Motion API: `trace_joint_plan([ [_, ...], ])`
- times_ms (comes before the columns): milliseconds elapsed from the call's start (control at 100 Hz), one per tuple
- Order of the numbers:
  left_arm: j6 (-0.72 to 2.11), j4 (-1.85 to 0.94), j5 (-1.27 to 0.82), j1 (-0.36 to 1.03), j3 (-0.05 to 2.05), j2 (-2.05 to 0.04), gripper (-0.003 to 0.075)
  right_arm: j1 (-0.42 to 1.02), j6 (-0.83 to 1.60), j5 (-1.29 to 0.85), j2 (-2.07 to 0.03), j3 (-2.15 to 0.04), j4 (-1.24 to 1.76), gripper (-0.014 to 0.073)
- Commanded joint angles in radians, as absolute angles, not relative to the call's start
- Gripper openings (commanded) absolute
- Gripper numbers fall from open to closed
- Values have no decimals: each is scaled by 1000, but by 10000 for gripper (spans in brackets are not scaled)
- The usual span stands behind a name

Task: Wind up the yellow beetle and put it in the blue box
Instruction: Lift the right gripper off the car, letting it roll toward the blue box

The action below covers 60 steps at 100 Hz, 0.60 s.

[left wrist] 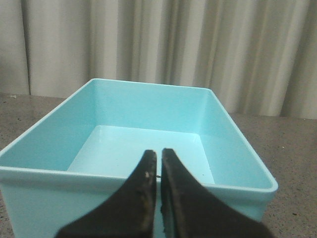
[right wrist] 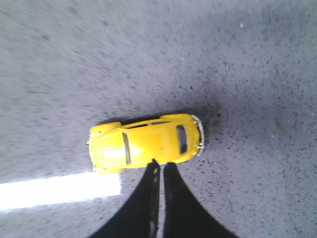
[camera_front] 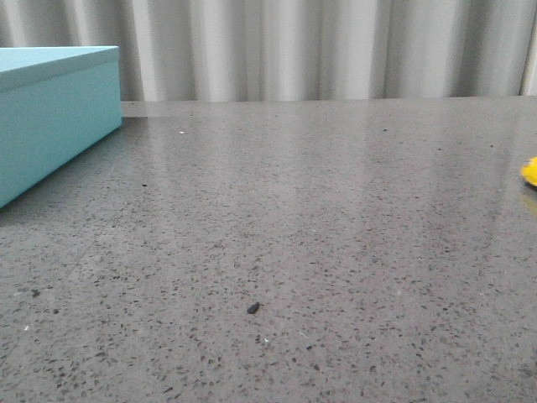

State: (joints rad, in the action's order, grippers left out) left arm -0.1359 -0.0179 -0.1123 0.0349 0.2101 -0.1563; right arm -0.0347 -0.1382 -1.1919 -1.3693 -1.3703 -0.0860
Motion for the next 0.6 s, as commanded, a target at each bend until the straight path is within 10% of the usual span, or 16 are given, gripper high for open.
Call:
trace_joint_plan([
  [0, -143, -23, -29, 34, 246, -177, -21, -40, -142, -1138, -1271, -1392, -66, -61],
  [590, -143, -23, -30, 34, 246, -177, -21, -39, -131, -1127, -1146, -1390, -6, -61],
])
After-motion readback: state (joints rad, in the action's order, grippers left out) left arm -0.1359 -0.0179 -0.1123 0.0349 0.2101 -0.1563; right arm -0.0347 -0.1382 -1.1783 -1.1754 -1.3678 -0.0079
